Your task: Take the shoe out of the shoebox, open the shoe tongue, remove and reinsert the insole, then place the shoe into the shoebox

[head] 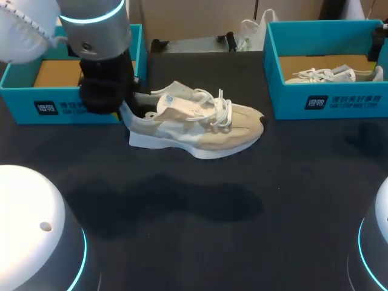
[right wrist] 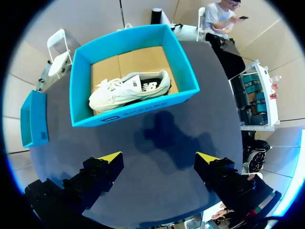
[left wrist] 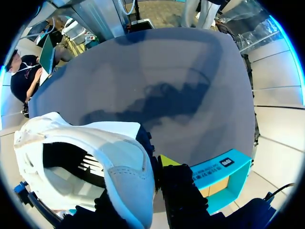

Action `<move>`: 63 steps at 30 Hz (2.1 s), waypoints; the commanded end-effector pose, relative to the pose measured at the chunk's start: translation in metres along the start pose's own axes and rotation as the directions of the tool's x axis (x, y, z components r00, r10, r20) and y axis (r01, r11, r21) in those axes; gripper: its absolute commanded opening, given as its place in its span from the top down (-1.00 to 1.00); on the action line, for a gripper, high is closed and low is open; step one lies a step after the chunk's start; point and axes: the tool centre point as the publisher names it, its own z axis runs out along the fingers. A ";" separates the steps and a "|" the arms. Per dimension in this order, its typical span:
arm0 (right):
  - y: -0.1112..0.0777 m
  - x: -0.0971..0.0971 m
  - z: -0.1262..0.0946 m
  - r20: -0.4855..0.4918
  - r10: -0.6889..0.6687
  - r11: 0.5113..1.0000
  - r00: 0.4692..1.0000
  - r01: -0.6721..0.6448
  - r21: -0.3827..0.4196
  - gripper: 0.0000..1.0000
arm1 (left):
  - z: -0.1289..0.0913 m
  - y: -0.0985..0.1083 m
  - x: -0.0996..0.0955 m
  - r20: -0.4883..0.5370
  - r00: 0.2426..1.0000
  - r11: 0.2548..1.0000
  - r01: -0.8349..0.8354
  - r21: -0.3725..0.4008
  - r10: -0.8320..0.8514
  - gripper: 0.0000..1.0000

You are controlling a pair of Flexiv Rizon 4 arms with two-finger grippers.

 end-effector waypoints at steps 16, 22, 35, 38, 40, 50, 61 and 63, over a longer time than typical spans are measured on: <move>-0.001 0.000 0.000 0.000 0.000 1.000 1.000 0.000 -0.002 -1.00 | 0.093 -0.025 -0.075 -0.023 0.997 0.995 -0.079 0.055 0.080 1.00; -0.001 0.000 0.000 0.000 0.000 1.000 1.000 0.000 -0.002 -1.00 | 0.124 -0.023 -0.092 -0.026 0.998 0.997 -0.058 0.058 0.060 1.00; -0.001 0.000 0.000 0.000 0.000 1.000 1.000 0.000 -0.002 -1.00 | 0.181 -0.022 -0.111 -0.066 0.997 0.996 -0.021 0.082 0.027 1.00; -0.001 0.000 0.000 0.000 0.000 1.000 1.000 0.000 -0.002 -1.00 | 0.188 -0.024 -0.112 -0.064 0.998 0.995 -0.001 0.095 0.007 1.00; -0.001 0.000 0.000 0.000 0.000 1.000 1.000 0.000 -0.002 -1.00 | 0.192 -0.027 -0.114 -0.064 0.998 0.995 -0.001 0.096 0.007 1.00; -0.001 0.000 0.000 0.000 0.000 1.000 1.000 0.000 -0.002 -1.00 | 0.205 -0.036 -0.125 -0.083 0.996 0.995 -0.028 0.092 0.035 1.00; -0.001 0.000 0.000 0.000 0.000 1.000 1.000 0.000 -0.002 -1.00 | 0.219 -0.038 -0.132 -0.095 0.994 0.995 -0.037 0.096 0.047 1.00; -0.001 0.000 0.000 0.000 0.000 1.000 1.000 0.000 -0.002 -1.00 | 0.220 -0.038 -0.132 -0.096 0.994 0.994 -0.042 0.097 0.051 0.69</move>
